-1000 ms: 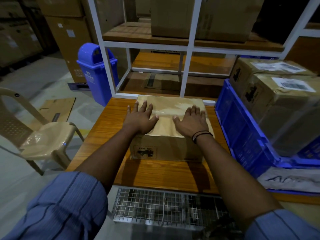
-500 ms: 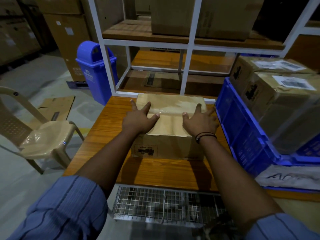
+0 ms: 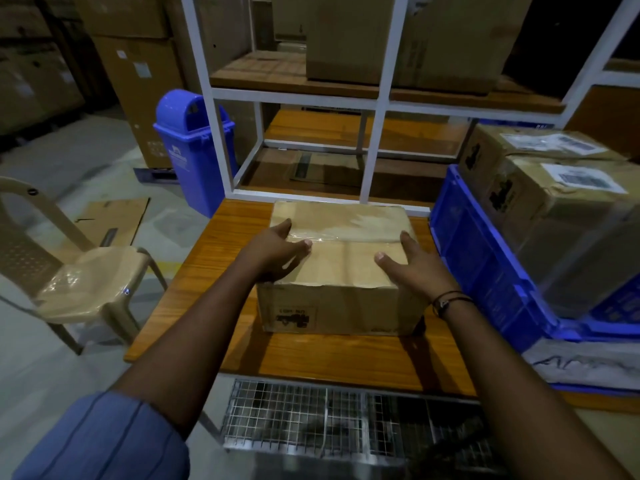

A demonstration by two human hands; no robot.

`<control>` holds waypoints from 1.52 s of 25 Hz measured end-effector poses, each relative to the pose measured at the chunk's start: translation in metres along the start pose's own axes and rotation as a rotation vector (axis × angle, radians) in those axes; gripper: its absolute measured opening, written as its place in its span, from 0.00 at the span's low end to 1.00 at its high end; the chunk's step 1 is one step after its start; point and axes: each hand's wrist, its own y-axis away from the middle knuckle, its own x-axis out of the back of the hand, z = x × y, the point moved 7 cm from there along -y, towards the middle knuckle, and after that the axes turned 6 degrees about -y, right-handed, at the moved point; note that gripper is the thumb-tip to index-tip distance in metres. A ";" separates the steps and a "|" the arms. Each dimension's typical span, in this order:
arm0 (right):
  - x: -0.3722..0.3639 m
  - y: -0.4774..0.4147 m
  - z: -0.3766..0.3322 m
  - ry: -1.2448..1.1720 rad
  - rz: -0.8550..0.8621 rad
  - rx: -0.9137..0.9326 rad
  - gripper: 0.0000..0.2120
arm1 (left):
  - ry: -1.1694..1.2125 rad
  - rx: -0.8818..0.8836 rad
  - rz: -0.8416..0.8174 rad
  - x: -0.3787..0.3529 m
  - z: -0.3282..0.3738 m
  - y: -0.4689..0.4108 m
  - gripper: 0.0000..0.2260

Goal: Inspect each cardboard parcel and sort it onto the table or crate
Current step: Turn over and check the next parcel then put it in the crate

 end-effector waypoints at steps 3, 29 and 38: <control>0.031 0.018 -0.023 -0.219 0.129 0.099 0.36 | 0.111 -0.016 0.134 0.033 0.009 0.012 0.31; 0.001 0.001 -0.134 0.540 0.302 0.491 0.36 | -0.442 -0.209 0.501 0.044 0.053 0.004 0.35; 0.018 0.001 -0.110 0.497 0.324 0.386 0.40 | -0.448 -0.199 0.470 0.044 0.054 0.005 0.36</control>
